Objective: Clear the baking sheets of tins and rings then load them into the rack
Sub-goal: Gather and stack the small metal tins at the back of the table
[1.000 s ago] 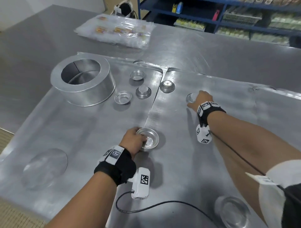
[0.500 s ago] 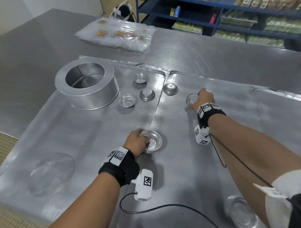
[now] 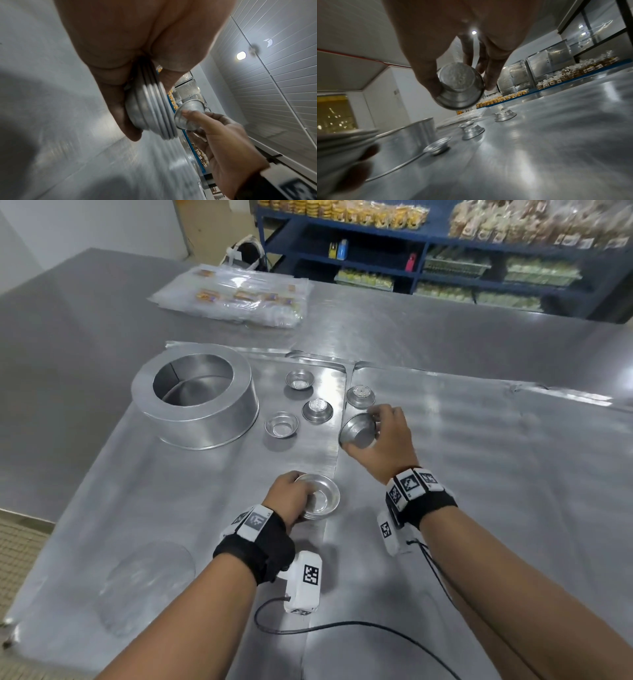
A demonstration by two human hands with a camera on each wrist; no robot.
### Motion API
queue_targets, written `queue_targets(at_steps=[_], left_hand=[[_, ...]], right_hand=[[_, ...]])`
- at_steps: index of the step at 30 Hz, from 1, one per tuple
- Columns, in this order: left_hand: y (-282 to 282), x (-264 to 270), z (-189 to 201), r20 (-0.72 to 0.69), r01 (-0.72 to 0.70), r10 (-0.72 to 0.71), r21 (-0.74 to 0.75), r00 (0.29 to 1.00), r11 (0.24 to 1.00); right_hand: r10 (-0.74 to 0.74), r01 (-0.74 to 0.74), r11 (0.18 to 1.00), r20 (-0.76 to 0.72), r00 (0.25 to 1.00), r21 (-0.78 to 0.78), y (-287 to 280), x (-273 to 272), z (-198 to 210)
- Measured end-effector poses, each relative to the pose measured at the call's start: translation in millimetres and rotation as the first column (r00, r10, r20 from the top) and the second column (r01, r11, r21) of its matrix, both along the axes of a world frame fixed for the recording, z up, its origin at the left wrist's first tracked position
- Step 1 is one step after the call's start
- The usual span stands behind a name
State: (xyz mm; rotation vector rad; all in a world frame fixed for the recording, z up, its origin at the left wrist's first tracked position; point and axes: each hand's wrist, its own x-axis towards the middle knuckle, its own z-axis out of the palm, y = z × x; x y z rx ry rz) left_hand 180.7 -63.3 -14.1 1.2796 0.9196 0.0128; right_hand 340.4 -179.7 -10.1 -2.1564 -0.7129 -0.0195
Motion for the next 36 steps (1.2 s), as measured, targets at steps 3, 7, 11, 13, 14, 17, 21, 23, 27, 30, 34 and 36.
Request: queue_targets(at_steps=[3, 7, 11, 13, 14, 17, 21, 23, 27, 30, 34, 36], left_hand=[[11, -4, -1, 0.022, -0.02, 0.021, -0.053, 1.0, 0.998], [22, -10, 0, 0.051, 0.02, -0.016, -0.087, 0.999, 0.996], [30, -13, 4, 0.1, 0.038, -0.029, -0.097, 0.995, 0.995], [34, -14, 5, 0.119, 0.06, -0.048, -0.099, 0.992, 0.993], [35, -15, 5, 0.121, 0.062, -0.049, -0.101, 0.991, 0.993], [38, -16, 3, 0.11, 0.05, -0.04, -0.096, 0.993, 0.994], [41, -20, -4, 0.087, 0.053, -0.05, -0.039, 0.995, 0.998], [42, -23, -6, 0.093, 0.038, -0.035, -0.031, 0.995, 0.999], [45, -28, -10, 0.091, 0.01, -0.008, -0.017, 0.996, 1.0], [48, -31, -13, 0.086, -0.015, 0.015, 0.001, 0.996, 1.0], [54, -37, -19, 0.068, -0.057, 0.056, 0.023, 0.996, 0.998], [57, -42, -22, 0.061, -0.081, 0.079, 0.022, 0.995, 0.996]], right_hand=[[0.032, -0.033, 0.988, 0.009, 0.999, 0.15, 1, -36, -6], [0.055, -0.061, 0.964, 0.028, 0.998, 0.257, 5, -79, -10], [0.1, -0.086, 0.953, -0.032, 0.994, 0.291, 8, -108, -14], [0.109, -0.087, 0.955, -0.065, 0.992, 0.284, 9, -119, -19], [0.113, -0.087, 0.956, -0.077, 0.991, 0.28, 10, -123, -20], [0.128, -0.094, 0.956, -0.107, 0.986, 0.277, 12, -133, -21], [0.178, -0.13, 0.949, -0.149, 0.973, 0.286, 14, -140, -23], [0.197, -0.138, 0.946, -0.183, 0.963, 0.294, 13, -141, -26], [0.246, -0.175, 0.946, -0.25, 0.937, 0.275, 12, -141, -32], [0.294, -0.224, 0.942, -0.293, 0.91, 0.249, 12, -139, -36], [0.366, -0.295, 0.927, -0.38, 0.85, 0.233, 14, -129, -43], [0.366, -0.333, 0.93, -0.371, 0.853, 0.152, 17, -120, -47]])
